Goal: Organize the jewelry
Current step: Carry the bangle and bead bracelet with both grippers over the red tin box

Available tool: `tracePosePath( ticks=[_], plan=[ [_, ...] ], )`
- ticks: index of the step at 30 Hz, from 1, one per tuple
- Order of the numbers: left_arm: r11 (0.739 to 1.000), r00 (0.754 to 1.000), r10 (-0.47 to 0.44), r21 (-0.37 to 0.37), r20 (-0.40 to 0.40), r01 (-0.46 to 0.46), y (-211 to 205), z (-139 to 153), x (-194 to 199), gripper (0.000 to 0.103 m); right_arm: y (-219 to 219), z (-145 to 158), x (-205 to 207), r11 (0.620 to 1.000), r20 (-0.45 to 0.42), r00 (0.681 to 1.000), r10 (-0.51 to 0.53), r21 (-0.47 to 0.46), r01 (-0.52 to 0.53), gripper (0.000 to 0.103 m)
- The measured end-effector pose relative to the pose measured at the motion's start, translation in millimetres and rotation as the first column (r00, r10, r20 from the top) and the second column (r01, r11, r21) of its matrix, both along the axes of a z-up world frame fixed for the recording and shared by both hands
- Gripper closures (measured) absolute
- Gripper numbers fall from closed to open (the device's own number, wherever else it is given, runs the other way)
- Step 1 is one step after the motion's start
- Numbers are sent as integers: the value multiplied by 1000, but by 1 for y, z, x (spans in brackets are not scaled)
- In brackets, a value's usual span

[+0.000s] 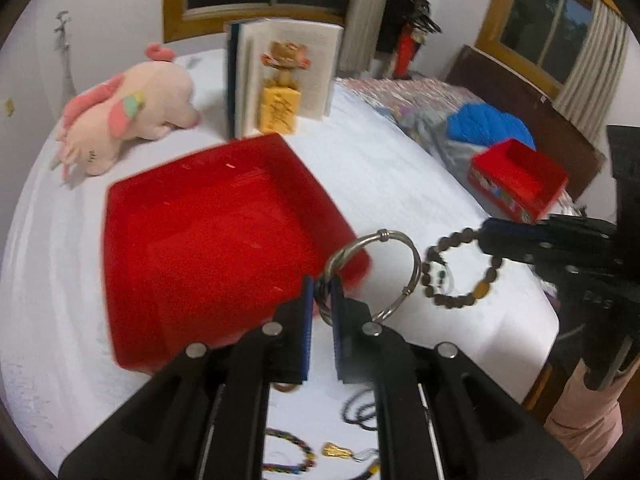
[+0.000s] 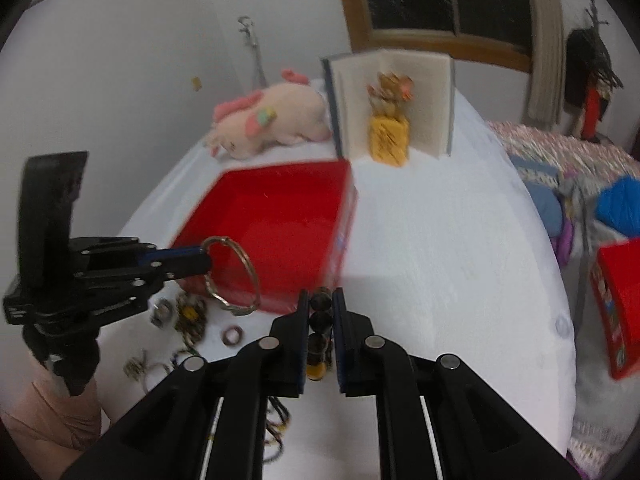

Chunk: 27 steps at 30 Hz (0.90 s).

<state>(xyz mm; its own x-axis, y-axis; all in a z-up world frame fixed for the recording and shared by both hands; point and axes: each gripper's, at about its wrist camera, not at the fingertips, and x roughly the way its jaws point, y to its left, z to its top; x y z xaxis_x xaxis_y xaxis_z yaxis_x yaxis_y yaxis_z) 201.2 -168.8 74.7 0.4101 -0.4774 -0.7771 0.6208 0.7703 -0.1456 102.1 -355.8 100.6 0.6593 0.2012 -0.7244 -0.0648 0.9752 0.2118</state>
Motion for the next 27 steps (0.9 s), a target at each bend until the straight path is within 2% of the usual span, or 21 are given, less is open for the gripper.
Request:
tracePosePath(
  ticks=[5, 10, 18, 27],
  plan=[
    [995, 996, 93, 21, 5, -93, 25, 3, 40, 96, 24, 23, 36, 999, 32, 998, 48, -2, -48, 92],
    [987, 988, 152, 53, -26, -150, 41, -10, 73, 96, 51, 20, 78, 993, 9, 993, 114, 22, -115, 92],
    [970, 971, 223, 114, -86, -213, 61, -42, 107, 96, 88, -23, 130, 978, -79, 977, 196, 93, -189, 92],
    [959, 958, 243, 188, -153, -213, 63, -74, 127, 96, 76, -82, 170, 986, -219, 965, 147, 109, -125, 92]
  ],
)
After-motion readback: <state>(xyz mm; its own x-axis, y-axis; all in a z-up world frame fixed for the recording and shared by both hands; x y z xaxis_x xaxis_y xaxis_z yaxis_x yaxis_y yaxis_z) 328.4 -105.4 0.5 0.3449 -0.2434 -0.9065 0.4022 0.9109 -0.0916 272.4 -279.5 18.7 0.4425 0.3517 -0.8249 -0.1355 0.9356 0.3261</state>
